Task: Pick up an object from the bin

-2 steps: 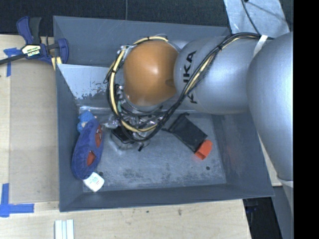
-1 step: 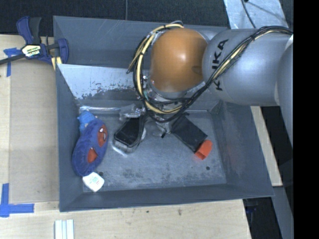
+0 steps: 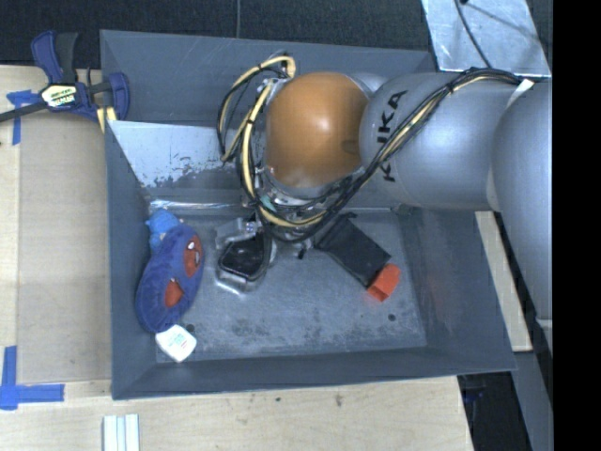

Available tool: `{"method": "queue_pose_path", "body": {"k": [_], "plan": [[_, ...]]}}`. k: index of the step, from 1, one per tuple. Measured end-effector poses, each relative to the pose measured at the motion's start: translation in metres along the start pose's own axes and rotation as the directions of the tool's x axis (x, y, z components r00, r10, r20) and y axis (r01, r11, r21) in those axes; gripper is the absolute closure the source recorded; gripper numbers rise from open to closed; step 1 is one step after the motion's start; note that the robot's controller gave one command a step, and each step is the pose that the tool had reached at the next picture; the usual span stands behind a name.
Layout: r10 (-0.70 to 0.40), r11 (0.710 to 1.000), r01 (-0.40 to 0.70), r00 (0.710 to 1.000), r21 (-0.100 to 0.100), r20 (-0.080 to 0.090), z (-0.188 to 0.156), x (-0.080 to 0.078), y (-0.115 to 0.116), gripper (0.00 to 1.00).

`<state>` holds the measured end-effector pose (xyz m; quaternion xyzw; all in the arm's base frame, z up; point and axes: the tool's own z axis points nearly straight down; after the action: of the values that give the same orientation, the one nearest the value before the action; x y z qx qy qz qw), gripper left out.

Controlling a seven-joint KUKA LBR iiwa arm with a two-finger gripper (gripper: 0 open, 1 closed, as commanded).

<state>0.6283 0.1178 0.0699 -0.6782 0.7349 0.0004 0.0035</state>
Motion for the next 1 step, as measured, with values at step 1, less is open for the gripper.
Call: {"method": "queue_pose_path", "body": {"k": [1], "plan": [[0.004, 1.0, -0.004, 1.0, 0.001, 0.003, -0.0006, -0.0002, -0.0006, 0.0]]}}
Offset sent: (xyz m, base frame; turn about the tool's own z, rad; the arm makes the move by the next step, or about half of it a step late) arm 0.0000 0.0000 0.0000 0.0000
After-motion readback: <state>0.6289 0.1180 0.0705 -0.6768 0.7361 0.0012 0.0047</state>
